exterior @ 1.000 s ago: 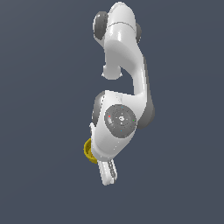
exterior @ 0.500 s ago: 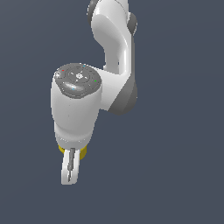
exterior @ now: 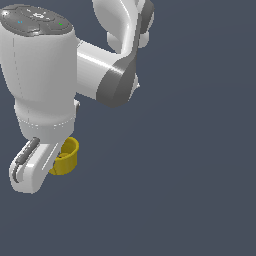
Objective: Pick up the object and move it to a goal position.
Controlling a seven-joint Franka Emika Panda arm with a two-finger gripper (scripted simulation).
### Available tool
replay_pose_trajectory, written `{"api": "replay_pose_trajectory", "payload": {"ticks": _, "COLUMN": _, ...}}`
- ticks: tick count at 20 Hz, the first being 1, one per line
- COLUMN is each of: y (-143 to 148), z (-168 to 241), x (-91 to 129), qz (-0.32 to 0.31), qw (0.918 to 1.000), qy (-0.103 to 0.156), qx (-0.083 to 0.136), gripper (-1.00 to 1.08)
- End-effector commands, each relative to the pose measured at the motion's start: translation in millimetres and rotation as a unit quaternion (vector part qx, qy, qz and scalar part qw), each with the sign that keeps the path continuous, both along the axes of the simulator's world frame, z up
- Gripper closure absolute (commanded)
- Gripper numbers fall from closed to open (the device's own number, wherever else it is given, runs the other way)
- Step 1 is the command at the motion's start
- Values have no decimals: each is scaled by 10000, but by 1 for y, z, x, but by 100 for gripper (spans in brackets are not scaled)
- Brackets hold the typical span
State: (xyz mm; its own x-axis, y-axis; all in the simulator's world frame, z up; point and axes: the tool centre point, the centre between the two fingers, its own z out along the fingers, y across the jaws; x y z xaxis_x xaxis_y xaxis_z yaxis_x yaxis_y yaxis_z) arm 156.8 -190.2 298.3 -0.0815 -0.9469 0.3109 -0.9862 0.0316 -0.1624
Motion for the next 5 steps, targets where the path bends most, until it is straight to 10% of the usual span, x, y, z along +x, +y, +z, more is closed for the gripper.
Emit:
{"api": "replay_pose_trajectory", "payload": {"ticks": 1, "y": -6, "z": 10, "x": -3, "qz": -88, "qw": 9999, "qy": -88, "qx": -16, "gripper": 108}}
{"api": "replay_pose_trajectory", "payload": {"ticks": 5, "y": -8, "z": 14, "x": -4, "qz": -127, "qw": 9998, "qy": -121, "qx": -27, "gripper": 108}}
